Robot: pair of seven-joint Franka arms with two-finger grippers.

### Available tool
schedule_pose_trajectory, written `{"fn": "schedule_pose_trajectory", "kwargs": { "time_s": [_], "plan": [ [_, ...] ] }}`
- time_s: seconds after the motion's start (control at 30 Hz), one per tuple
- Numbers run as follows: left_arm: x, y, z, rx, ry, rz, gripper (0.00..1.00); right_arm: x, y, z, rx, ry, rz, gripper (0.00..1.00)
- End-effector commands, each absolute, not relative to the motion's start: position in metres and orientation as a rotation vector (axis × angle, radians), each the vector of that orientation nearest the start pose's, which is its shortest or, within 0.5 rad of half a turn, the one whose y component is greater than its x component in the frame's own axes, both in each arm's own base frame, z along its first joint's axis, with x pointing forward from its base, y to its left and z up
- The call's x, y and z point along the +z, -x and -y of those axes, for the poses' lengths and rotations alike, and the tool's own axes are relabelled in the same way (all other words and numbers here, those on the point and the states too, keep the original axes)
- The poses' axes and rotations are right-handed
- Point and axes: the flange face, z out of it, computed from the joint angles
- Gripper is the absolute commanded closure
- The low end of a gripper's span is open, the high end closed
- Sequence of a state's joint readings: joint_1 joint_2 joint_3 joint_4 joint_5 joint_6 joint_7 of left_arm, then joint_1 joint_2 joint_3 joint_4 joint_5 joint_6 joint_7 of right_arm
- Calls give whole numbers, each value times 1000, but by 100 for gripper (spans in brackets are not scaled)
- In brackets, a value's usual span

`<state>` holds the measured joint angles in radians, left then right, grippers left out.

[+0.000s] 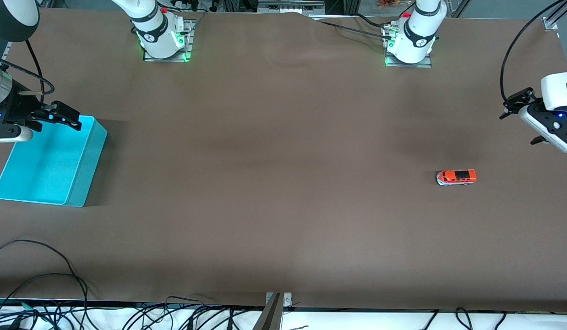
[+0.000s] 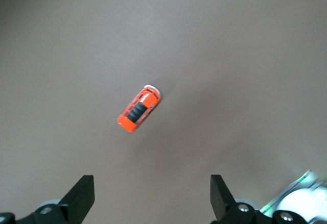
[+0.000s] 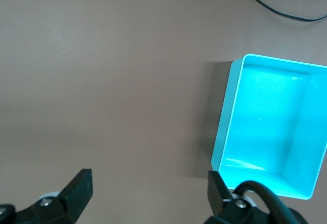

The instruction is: Wind up bus and store in blue box

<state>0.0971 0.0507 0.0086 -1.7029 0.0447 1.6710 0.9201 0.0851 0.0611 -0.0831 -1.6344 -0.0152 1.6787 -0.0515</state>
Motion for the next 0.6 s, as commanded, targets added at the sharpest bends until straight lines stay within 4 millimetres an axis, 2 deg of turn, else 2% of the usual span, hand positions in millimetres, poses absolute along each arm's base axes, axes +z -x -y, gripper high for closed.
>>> {"fn": "schedule_pose_trajectory", "kwargs": {
  "time_s": [0.0, 0.23, 0.3, 0.33, 0.47, 0.57],
  "plan": [
    [534, -581, -71, 176, 2738, -1459, 0, 574, -582, -2, 17, 3162, 73, 0],
    [507, -590, -78, 184, 2661, -1616, 0, 574, -582, -3, 17, 3162, 76, 0],
    [493, -592, -78, 208, 2637, -1682, 0, 574, -582, -2, 17, 3162, 73, 0],
    [473, -596, -81, 243, 2622, -1743, 0, 574, -582, -2, 17, 3162, 73, 0],
    [456, -599, -91, 245, 2612, -1780, 0, 574, -582, -2, 17, 3162, 73, 0],
    [431, -601, -92, 231, 2596, -1804, 0, 574, -582, -2, 17, 3162, 73, 0]
  ]
}}
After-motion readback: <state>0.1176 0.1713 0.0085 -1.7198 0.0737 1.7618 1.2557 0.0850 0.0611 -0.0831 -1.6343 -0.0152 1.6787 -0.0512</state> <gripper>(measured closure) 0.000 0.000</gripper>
